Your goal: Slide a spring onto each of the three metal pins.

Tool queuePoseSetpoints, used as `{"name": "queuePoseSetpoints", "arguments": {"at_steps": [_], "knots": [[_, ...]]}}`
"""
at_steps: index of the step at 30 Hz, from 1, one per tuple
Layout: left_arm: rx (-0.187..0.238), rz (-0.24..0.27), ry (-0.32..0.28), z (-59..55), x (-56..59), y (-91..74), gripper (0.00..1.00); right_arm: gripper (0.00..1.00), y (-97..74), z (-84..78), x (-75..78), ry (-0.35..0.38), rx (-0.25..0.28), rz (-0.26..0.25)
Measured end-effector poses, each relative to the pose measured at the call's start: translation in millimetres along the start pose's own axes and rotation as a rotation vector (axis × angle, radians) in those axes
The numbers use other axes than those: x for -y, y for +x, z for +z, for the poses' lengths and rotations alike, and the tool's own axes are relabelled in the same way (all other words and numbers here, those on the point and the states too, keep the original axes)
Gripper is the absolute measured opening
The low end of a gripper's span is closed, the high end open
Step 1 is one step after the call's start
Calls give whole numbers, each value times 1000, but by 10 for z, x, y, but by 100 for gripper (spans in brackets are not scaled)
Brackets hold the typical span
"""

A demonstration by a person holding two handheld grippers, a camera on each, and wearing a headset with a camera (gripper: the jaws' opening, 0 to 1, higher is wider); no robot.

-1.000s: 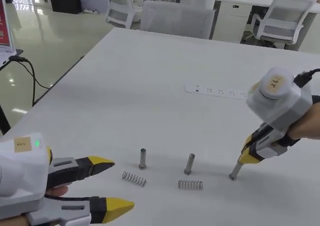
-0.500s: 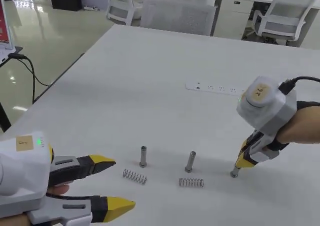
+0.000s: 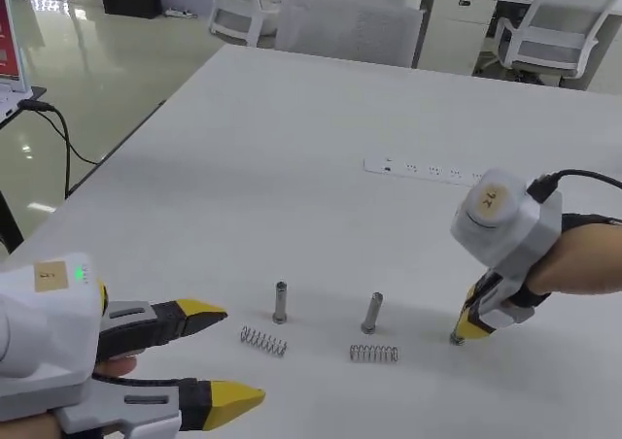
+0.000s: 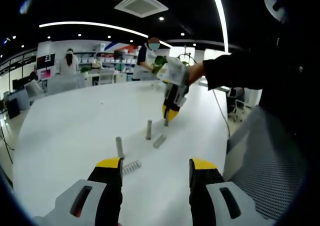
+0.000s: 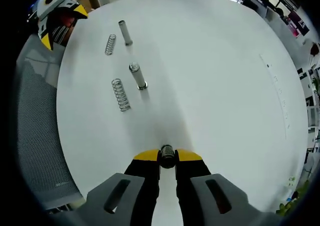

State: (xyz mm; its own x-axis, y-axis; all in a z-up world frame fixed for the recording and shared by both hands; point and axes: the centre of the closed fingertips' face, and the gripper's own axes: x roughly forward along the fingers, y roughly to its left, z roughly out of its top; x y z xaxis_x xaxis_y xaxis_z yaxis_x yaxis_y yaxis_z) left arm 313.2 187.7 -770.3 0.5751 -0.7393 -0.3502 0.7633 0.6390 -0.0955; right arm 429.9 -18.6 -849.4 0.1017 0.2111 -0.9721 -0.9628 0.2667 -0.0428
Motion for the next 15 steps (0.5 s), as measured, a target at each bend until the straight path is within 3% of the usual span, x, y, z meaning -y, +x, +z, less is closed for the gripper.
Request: {"name": "queuePoseSetpoints", "arguments": {"at_steps": [15], "knots": [[1, -1, 1, -5, 12, -7, 48, 12, 12, 18, -16, -17, 13, -10]]}}
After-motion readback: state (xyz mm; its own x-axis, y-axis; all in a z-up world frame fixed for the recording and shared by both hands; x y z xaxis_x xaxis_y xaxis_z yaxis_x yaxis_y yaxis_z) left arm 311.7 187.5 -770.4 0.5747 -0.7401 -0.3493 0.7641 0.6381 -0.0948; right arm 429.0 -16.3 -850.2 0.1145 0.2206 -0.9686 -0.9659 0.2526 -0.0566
